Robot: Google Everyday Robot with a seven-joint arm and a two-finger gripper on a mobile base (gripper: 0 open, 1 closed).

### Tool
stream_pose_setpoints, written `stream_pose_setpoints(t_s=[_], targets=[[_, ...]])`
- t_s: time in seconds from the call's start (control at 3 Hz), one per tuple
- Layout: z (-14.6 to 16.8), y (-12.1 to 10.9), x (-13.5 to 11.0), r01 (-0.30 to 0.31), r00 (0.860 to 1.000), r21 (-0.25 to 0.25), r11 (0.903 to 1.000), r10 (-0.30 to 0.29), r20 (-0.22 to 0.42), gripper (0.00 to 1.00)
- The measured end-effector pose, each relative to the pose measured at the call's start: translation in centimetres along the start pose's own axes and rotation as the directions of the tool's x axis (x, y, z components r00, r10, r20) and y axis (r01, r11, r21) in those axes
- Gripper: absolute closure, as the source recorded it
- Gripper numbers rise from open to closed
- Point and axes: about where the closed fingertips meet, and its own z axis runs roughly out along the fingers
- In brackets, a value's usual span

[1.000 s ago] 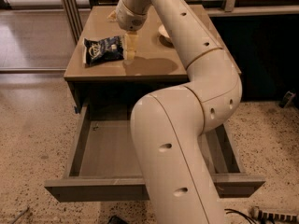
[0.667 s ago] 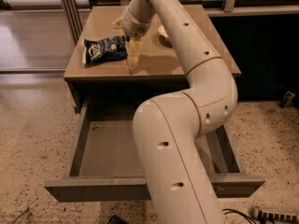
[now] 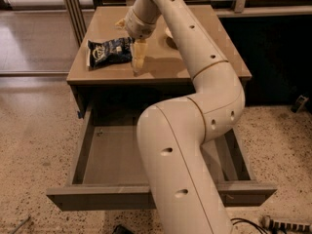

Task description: Place blue chip bag into top drawer

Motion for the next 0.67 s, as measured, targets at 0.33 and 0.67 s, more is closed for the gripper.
stream_pose_setpoints(t_s=[0.33,0.67], targets=[[1.99,0.06,-0.86,0.056,0.998,-0.03,0.998,-0.055,0.017,0.0],[2.62,0.39,-1.26,0.066,0.997,-0.05,0.9966,-0.064,0.031,0.0]])
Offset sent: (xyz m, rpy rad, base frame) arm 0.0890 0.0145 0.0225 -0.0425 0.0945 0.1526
